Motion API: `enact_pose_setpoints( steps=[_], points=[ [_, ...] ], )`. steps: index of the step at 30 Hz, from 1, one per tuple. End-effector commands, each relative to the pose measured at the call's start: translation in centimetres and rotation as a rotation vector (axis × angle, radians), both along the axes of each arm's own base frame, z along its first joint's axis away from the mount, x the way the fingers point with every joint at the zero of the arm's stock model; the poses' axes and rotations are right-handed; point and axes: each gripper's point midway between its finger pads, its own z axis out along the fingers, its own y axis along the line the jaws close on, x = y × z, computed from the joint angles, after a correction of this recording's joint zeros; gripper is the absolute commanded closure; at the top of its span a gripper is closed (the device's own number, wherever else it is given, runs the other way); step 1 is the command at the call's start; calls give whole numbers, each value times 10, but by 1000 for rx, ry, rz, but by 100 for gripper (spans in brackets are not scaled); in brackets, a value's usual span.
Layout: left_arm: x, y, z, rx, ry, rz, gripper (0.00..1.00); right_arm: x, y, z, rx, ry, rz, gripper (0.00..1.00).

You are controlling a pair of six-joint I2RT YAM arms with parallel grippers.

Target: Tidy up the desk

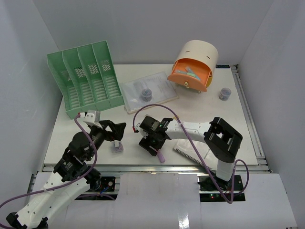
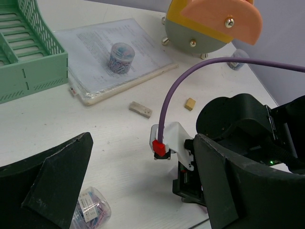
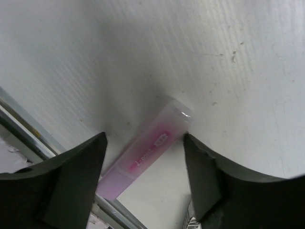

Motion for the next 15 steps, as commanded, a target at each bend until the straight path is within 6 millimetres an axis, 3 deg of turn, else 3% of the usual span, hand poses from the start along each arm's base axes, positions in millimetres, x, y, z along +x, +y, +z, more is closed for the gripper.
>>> enact_pose_setpoints(
  steps=[1, 5, 9, 13, 15],
  points=[
    [-1, 4, 1, -1, -2, 11, 2, 1, -15, -18, -73, -13, -20, 41],
    [-2, 3, 2, -9, -3, 6, 2, 2, -27, -26, -114, -38, 29, 65],
    [-4, 1, 2, -14, -3, -10, 2, 3, -31, -29, -133, -44, 89, 75],
    [-7, -4, 1, -21, 2, -43, 2, 13, -14, -3, -83, -46, 233, 84],
    [-8, -7, -1, -15, 10, -56, 2, 14, 6, 29, 35, 16, 319, 88]
  ],
)
